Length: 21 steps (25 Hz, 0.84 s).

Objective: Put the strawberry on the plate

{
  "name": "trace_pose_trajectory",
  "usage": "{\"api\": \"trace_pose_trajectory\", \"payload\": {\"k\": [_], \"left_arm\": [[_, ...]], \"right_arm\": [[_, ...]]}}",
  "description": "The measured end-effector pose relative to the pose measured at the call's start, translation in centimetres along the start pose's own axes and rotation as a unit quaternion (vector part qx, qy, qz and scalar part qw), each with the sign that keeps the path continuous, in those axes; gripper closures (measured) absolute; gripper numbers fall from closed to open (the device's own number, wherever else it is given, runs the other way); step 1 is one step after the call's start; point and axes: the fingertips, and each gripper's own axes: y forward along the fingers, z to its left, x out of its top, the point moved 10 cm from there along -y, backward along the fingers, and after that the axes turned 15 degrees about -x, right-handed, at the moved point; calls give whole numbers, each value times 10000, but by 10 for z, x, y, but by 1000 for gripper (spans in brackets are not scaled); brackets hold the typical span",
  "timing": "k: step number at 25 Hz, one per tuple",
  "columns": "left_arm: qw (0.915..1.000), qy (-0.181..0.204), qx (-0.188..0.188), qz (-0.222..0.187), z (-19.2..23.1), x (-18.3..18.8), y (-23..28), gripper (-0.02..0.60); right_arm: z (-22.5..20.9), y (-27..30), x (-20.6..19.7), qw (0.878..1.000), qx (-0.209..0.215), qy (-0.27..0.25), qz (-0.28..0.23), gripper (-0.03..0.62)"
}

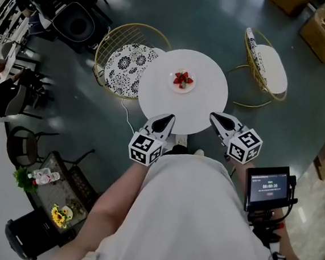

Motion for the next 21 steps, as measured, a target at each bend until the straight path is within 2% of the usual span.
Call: {"api": "trace_pose_trajectory", "payload": {"k": [6, 11, 16, 21], "left_arm": [[9998, -2, 79, -204, 5, 2, -4, 577], [9996, 74, -115, -259, -1, 0, 2, 577], [9994, 86, -270, -197, 0, 2, 4, 577], [9997, 57, -225, -101, 1, 2, 10, 577]], "right_arm": [[4, 9, 6, 10000, 73, -40, -28, 588], [5, 6, 1, 10000, 24, -3, 83, 588], [6, 6, 3, 9999, -23, 33, 108, 588], [1, 4, 4, 9999, -61, 43, 94, 588]]}}
